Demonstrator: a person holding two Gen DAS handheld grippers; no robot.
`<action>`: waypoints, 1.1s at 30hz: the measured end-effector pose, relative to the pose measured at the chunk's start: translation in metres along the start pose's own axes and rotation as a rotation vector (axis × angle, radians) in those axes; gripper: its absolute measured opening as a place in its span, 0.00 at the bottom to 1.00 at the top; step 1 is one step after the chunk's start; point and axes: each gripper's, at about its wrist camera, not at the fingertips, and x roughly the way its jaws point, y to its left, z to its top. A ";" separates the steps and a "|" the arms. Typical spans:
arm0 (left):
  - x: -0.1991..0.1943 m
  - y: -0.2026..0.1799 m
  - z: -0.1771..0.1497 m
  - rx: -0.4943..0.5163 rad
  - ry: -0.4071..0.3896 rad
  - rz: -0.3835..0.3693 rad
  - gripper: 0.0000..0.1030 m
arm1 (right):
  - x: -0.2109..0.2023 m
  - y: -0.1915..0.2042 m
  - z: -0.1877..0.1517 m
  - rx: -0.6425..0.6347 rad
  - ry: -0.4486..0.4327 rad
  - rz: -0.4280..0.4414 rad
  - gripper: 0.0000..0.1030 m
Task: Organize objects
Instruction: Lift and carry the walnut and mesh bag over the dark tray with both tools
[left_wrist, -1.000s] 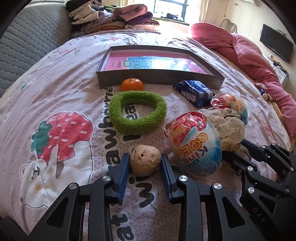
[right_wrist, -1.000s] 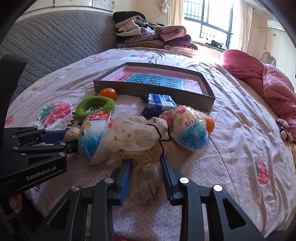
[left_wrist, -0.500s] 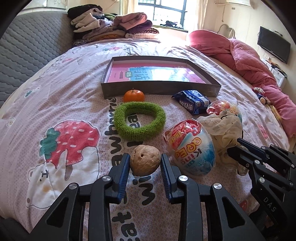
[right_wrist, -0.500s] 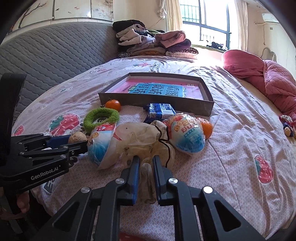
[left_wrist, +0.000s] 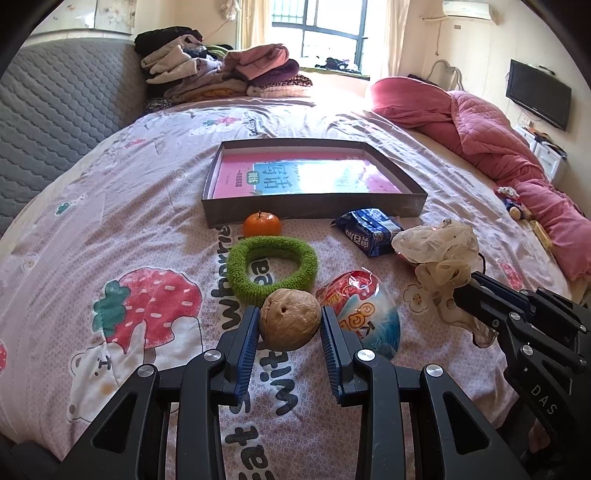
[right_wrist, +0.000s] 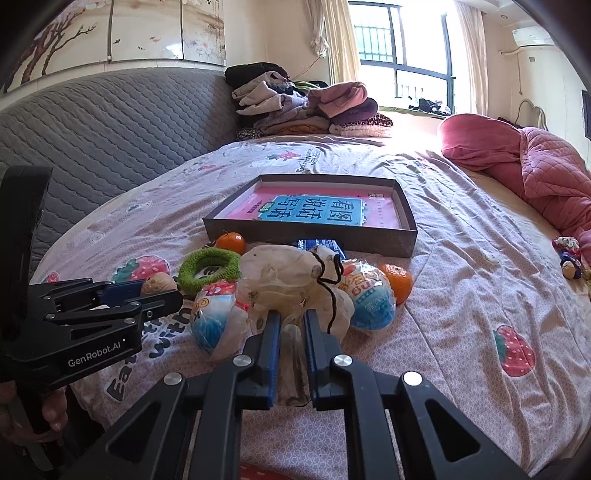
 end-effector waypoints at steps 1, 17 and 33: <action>-0.001 0.000 0.002 0.001 -0.004 -0.003 0.33 | -0.001 -0.001 0.001 0.002 -0.005 0.003 0.12; -0.006 -0.002 0.042 0.019 -0.076 -0.008 0.33 | -0.007 -0.008 0.034 -0.001 -0.069 0.064 0.08; 0.002 0.002 0.083 0.007 -0.117 -0.009 0.33 | 0.006 -0.022 0.088 0.009 -0.150 0.052 0.08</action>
